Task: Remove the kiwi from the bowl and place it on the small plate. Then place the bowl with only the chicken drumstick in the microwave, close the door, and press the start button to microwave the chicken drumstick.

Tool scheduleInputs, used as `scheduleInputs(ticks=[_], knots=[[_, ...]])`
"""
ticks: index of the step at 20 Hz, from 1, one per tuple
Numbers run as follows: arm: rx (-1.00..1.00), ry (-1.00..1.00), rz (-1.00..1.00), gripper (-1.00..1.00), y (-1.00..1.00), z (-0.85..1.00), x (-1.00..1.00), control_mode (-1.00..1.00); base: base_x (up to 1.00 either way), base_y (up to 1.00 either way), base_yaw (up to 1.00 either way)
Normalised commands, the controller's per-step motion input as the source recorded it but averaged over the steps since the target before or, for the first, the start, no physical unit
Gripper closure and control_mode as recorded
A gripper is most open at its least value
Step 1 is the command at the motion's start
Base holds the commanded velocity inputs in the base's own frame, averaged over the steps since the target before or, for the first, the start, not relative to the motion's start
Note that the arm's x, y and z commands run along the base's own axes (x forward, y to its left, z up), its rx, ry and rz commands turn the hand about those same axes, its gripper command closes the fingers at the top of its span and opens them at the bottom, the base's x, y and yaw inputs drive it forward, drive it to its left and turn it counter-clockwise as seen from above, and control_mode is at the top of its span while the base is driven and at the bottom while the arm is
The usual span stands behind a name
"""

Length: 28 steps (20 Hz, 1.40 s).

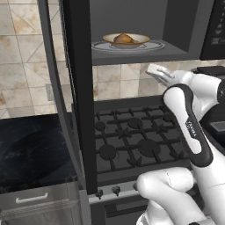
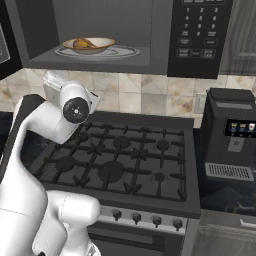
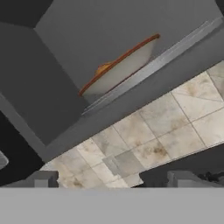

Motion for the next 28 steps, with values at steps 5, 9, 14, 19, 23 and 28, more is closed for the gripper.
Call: scheduleInputs(ticks=[5, 9, 14, 19, 23, 28], knots=[[-0.36, -0.34, -0.04, -1.0, 0.36, -0.05, -0.66, -1.0, 0.0, 0.0, 0.0], [-0.36, -0.31, -0.11, -1.0, 0.48, 0.0, -0.45, -1.0, 0.0, 0.0, 0.0], [-0.36, -0.3, -0.15, -1.0, 0.49, -0.01, -0.34, -1.0, 0.0, 0.0, 0.0], [-0.32, -0.2, -0.2, -1.0, 0.39, -0.01, -0.1, -1.0, 0.0, 0.0, 0.0], [-0.23, -0.18, -0.23, -1.0, 0.41, -0.09, 0.0, -1.0, 0.0, 0.0, 0.0], [-0.11, -0.12, -0.17, -1.0, 0.52, -0.09, -0.07, -1.0, 0.0, 0.0, 0.0]])
